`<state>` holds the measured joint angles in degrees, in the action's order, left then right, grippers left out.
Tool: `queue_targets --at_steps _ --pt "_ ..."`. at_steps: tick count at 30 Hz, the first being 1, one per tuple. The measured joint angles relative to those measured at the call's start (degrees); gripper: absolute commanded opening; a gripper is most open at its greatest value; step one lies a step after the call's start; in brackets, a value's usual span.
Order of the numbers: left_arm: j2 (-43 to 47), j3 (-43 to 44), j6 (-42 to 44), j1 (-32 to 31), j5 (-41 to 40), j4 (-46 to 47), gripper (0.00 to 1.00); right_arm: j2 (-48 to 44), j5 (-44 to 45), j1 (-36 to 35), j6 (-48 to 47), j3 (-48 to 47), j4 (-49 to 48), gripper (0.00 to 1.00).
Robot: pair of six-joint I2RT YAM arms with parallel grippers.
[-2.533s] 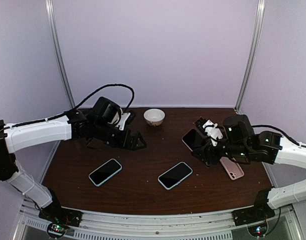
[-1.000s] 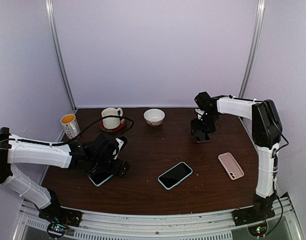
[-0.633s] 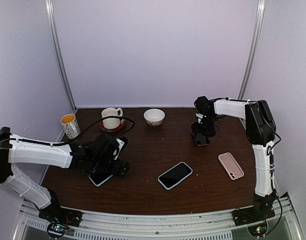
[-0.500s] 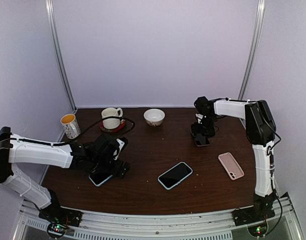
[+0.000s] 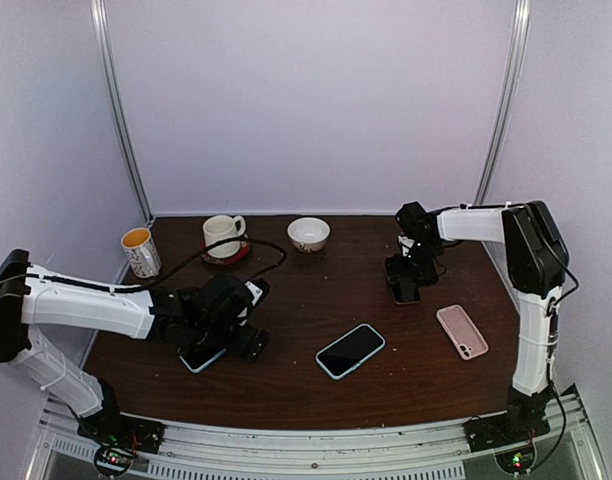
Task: Take the phone out of the phone case
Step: Place the phone at the center of the board, then pick up the phone with the phone case from the center of the board.
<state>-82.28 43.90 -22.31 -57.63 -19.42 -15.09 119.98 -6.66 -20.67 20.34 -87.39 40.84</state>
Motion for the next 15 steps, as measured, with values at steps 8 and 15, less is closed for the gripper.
queue_targets --at_steps 8,15 --pt "-2.45 8.07 0.74 -6.67 -3.02 -1.55 0.97 -8.33 0.0 -0.76 0.68 8.87 -0.22 0.94" --pt "-4.68 9.97 0.92 -8.09 -1.75 3.91 0.97 -23.56 2.21 -1.75 0.9 17.59 -1.2 0.97"
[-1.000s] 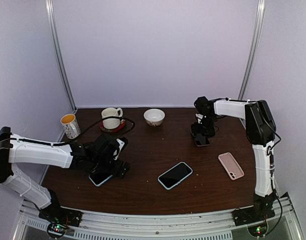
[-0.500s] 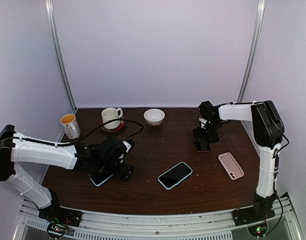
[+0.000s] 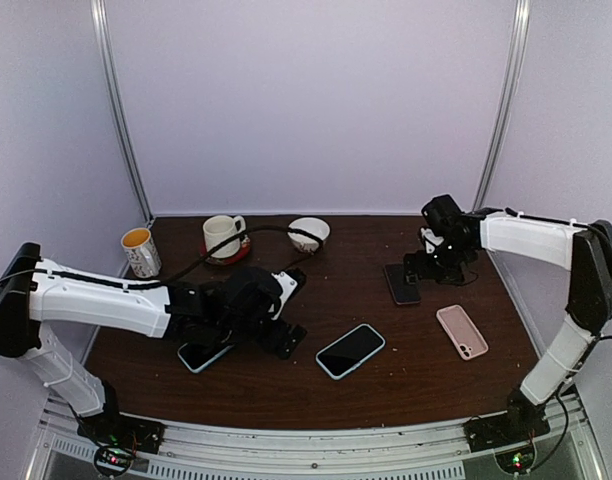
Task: Take the phone out of the phone case
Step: Pick up the phone with the phone case from the center of the board.
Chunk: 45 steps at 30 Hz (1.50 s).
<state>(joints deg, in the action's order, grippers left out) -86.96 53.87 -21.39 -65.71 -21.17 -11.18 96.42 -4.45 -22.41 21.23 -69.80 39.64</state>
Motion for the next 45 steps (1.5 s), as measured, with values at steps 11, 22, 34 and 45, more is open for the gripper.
queue_targets --at_steps 11,22,34,45 --pt "-12.37 15.08 1.36 0.07 12.2 -7.93 0.98 -19.52 1.22 -1.84 2.78 18.88 -4.59 1.0" --pt "-26.91 29.73 -0.22 -1.49 17.07 -20.15 0.98 -27.26 3.98 -7.54 4.7 34.23 -23.91 1.0" --pt "-35.76 39.26 -0.35 -1.57 18.91 -28.28 0.98 -29.62 5.99 -7.63 4.68 37.92 -31.45 1.0" --pt "-39.17 43.56 0.52 -1.57 18.62 -31.67 0.98 -27.82 5.73 -7.63 4.63 37.9 -31.82 1.0"
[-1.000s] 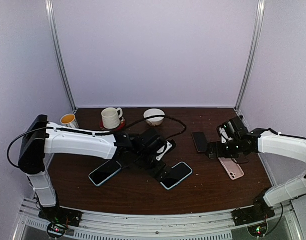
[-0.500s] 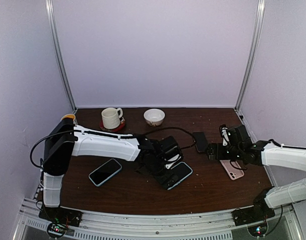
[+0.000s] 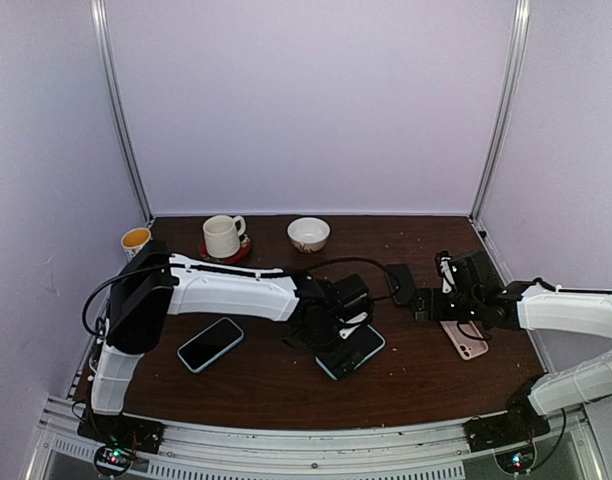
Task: Take the phone out of the phone case
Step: Pick up the phone with the phone case from the center of the board.
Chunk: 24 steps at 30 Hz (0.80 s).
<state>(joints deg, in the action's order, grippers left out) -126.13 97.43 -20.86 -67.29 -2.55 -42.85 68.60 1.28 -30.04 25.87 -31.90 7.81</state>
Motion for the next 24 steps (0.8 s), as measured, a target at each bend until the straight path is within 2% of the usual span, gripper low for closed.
queue_targets --at_steps 8,12,17,24 --pt "-3.08 3.08 1.03 -0.04 1.14 -0.55 0.95 0.98 -0.42 0.0 -0.13 -0.31 0.0 1.0" --pt "-3.54 3.72 1.29 -0.04 1.07 -0.59 0.86 1.01 -0.57 0.0 -0.15 -0.44 -0.02 1.0" --pt "-3.69 3.87 1.77 -0.04 1.44 -0.55 0.66 1.03 -0.87 0.0 -0.15 -0.44 -0.02 1.0" --pt "-0.57 -1.99 2.62 0.28 2.86 5.51 0.58 0.94 -1.25 0.0 -0.15 -0.57 0.17 1.0"
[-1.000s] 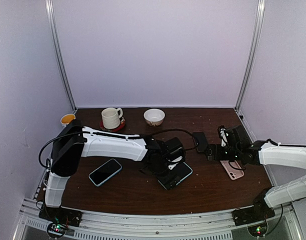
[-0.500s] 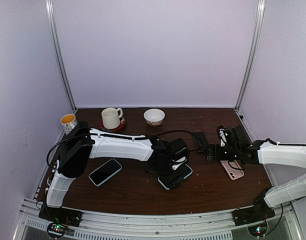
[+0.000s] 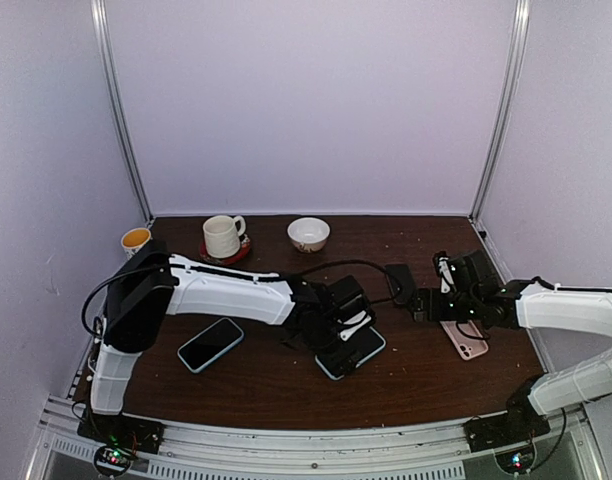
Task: Take the phone out of the phone case
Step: Pick up the phone with the phone case from the center of the board.
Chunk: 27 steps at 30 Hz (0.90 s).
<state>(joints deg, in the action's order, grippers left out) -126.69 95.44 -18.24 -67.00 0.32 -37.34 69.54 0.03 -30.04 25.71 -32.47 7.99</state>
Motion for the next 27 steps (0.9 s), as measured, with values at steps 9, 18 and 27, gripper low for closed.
queue_targets --at_steps 9,18,27 --pt "8.74 -13.77 0.39 -0.2 2.38 8.13 0.54 -6.75 -4.85 0.0 1.01 -0.07 2.19 1.0" --pt "15.26 -20.06 0.83 -0.92 2.58 14.62 0.51 -11.1 -19.89 0.0 6.69 2.12 2.12 1.0" --pt "18.32 -21.68 1.01 -2.8 2.45 19.15 0.49 -16.48 -32.02 -0.04 14.56 5.79 0.37 1.0"
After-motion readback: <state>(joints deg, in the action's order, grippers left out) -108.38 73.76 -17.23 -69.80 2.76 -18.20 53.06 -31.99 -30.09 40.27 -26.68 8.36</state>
